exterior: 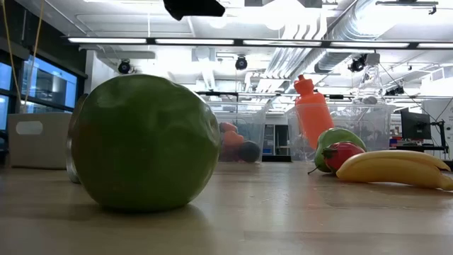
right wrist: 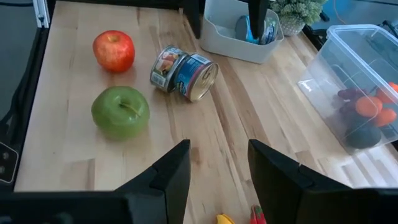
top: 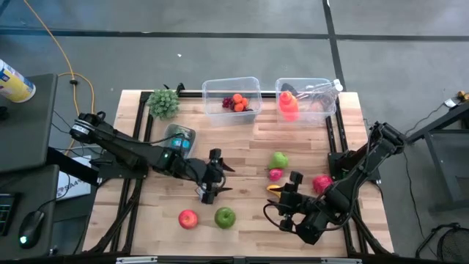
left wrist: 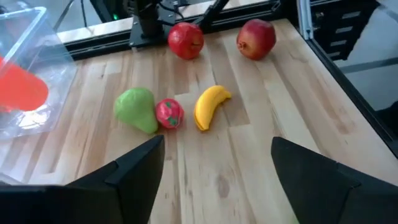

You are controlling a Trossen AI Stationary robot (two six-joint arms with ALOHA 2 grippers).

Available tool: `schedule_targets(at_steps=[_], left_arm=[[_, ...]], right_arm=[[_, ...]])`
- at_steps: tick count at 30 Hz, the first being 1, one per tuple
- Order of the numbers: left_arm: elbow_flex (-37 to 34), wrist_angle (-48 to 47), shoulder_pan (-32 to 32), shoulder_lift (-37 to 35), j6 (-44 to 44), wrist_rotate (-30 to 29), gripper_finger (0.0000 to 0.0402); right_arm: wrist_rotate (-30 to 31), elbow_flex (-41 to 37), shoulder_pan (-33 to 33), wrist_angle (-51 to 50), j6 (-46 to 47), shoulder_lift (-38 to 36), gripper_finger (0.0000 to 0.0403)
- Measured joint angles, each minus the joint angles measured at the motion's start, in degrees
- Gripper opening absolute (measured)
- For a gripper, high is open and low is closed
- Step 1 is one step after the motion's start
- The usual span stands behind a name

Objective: Pick & Place Food Item
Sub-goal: Put the green tuna can into the grey bin

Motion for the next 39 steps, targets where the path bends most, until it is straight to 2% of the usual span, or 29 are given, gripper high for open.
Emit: schedule_targets(at_steps=[10, 13, 20, 39], left_arm=[[0.0, -1.44, -5.87, 0.0, -0.39, -0.14, 0.0335], [0.0, -1.25, -7.49, 0.0, -1.07, -0.12, 0.0337], [0.0, -1.46, -10.61, 0.0, 4.05, -0.07, 0.0338], [-0.02, -2.34, -16.81, 0.28, -4.42, 0.91, 0.0338]], right_arm=[[-0.5, 0.0, 0.07, 0.0, 0.87, 0.0, 0.0148], [-1.48, 0.0, 0.07, -0.02, 1.77, 0.0, 0.0148], [-1.5, 0.0, 0.39, -0.04, 9.52, 0.02, 0.0148], [0.55, 0.0, 9.33, 0.02, 14.29, 0.02, 0.0149]])
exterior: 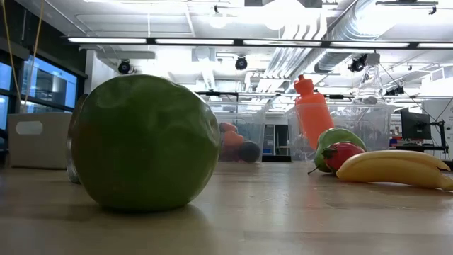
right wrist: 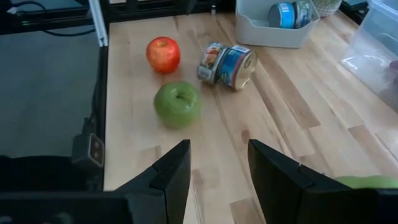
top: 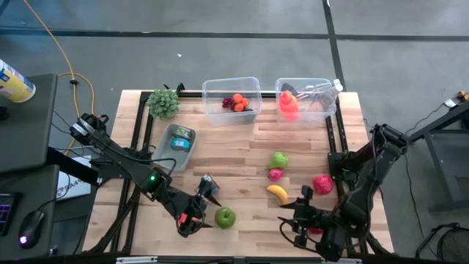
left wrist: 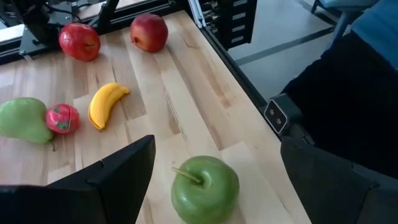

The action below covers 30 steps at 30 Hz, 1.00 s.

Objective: Pick & Place Food Item
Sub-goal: Put the green tuna can into the grey bin

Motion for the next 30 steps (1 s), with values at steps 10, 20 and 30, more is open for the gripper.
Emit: schedule_targets(at_steps=[10, 20, 30], left_arm=[[0.0, -5.22, -0.02, 0.22, -3.37, 1.26, 0.0338], [-2.94, -7.86, 0.04, 0.22, -1.39, 4.35, 0.0338], [-5.64, -7.54, 4.36, 0.22, -1.9, 4.14, 0.0338]], right_arm=[[2.56, 0.0, 0.65, -0.04, -3.5, 0.01, 0.0149], [11.53, -2.48, -1.03, 0.3, -6.16, 0.02, 0.0149], [4.9, -5.57, -2.83, 4.36, -4.83, 0.04, 0.0149]])
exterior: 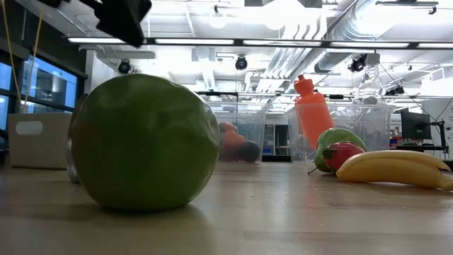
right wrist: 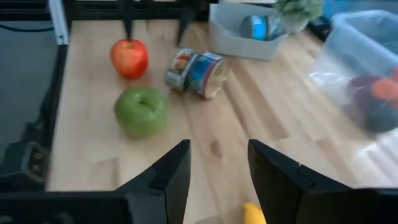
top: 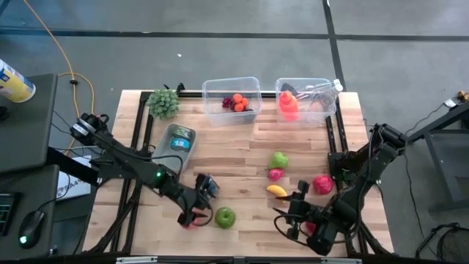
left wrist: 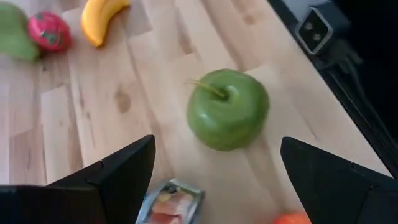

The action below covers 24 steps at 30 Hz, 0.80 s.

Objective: Pick & Place Food Item
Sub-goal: Put the green tuna can into the grey bin

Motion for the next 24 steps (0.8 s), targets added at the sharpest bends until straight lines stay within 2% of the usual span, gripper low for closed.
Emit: schedule_targets(at_steps=[8, 24], left_arm=[[-3.9, 0.11, 3.87, 0.0, -4.41, 0.52, 0.0338], [-6.51, 0.04, 4.25, 0.0, -3.5, 0.47, 0.0338]], right_arm=[[-0.11, 0.0, 0.01, 5.21, -8.41, 0.0, 0.0149], [-1.11, 0.0, 0.01, 5.63, -13.56, 0.0, 0.0149]])
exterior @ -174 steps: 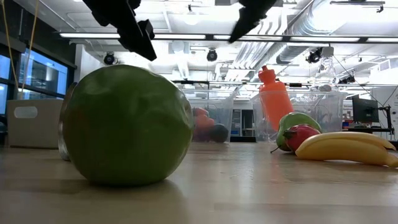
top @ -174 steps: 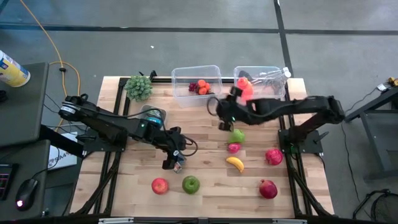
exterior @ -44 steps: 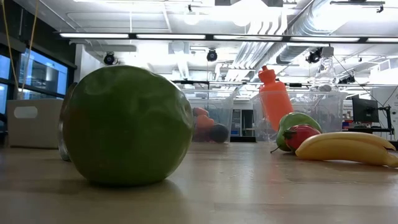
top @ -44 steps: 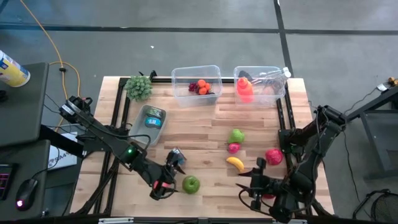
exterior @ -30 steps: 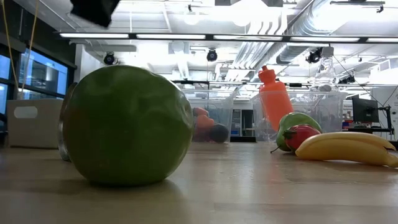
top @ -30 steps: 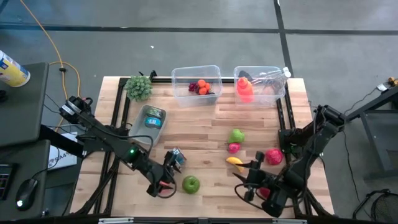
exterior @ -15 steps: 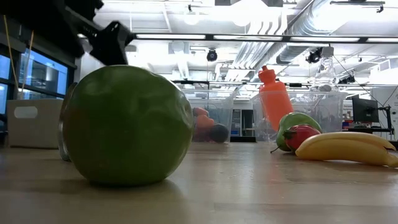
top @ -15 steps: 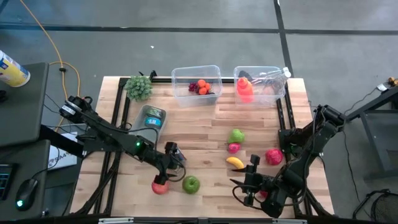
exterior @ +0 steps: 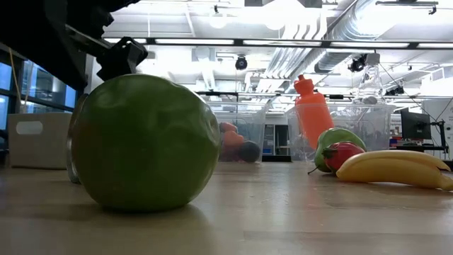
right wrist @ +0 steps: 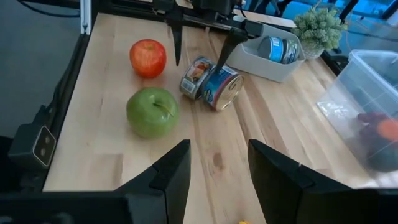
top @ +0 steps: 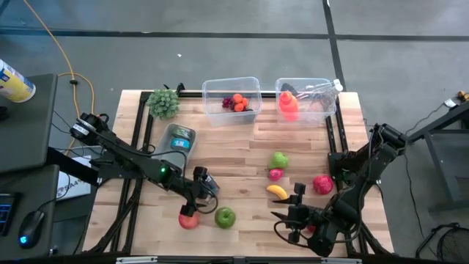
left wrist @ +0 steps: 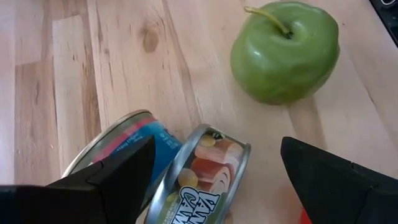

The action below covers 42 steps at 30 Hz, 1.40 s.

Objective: Pick & Place Food Item
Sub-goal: Put the green tuna can into the grey bin

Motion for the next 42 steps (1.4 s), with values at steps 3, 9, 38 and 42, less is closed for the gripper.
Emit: schedule_targets(at_steps=[3, 9, 38, 42], left_arm=[[-0.13, 0.04, -0.2, 0.0, 0.9, 0.04, 0.0338], [-1.74, 0.34, -0.14, -0.02, 0.97, -0.05, 0.0338], [-5.57, 2.99, -0.12, -0.04, -0.94, -0.76, 0.0335], [-5.57, 3.02, 0.76, -0.04, -1.01, -0.63, 0.0335]], right_arm=[[-0.01, 0.0, 0.0, 0.0, -2.58, 0.0, 0.0149], [0.02, 0.0, 0.0, 0.31, -5.99, 0.0, 0.0149], [-0.44, 0.04, 0.01, 2.75, -6.96, 0.0, 0.0149], [-2.11, 0.04, 0.02, 2.92, -6.86, -0.02, 0.0149]])
